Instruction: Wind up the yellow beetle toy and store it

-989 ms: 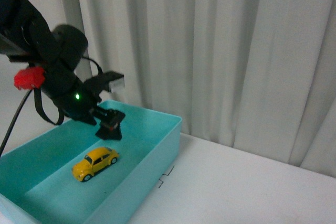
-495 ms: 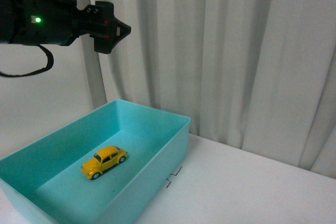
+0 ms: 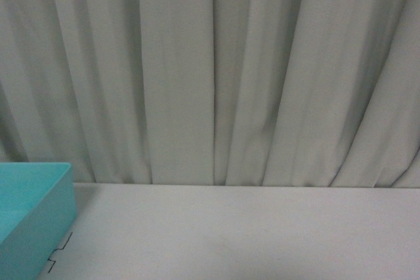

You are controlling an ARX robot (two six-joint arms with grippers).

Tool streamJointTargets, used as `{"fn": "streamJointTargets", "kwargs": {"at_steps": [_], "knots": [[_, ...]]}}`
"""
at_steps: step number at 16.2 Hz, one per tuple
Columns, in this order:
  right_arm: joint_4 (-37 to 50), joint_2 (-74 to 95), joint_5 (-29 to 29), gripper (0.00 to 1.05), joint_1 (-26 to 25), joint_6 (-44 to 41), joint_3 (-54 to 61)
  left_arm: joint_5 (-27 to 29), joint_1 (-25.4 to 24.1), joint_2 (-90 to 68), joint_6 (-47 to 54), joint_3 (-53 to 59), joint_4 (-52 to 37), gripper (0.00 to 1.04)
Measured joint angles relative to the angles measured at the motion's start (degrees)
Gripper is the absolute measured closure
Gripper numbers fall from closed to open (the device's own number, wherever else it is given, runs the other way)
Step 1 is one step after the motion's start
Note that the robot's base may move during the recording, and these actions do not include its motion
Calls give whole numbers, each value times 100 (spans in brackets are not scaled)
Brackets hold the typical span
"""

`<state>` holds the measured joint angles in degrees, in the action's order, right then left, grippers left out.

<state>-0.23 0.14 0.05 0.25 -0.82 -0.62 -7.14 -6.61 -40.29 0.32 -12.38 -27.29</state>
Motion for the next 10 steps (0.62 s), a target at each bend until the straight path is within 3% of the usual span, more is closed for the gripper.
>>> {"fn": "streamJointTargets", "kwargs": {"at_steps": [2, 4, 10], "knots": [[2, 0, -2, 7, 0, 0, 0, 175, 105, 334, 0, 240, 24, 103], [0, 0, -2, 7, 0, 0, 0, 640, 673, 710, -4, 509, 173, 103], [2, 0, -2, 7, 0, 0, 0, 717, 654, 1628, -9, 914, 678, 103]]}}
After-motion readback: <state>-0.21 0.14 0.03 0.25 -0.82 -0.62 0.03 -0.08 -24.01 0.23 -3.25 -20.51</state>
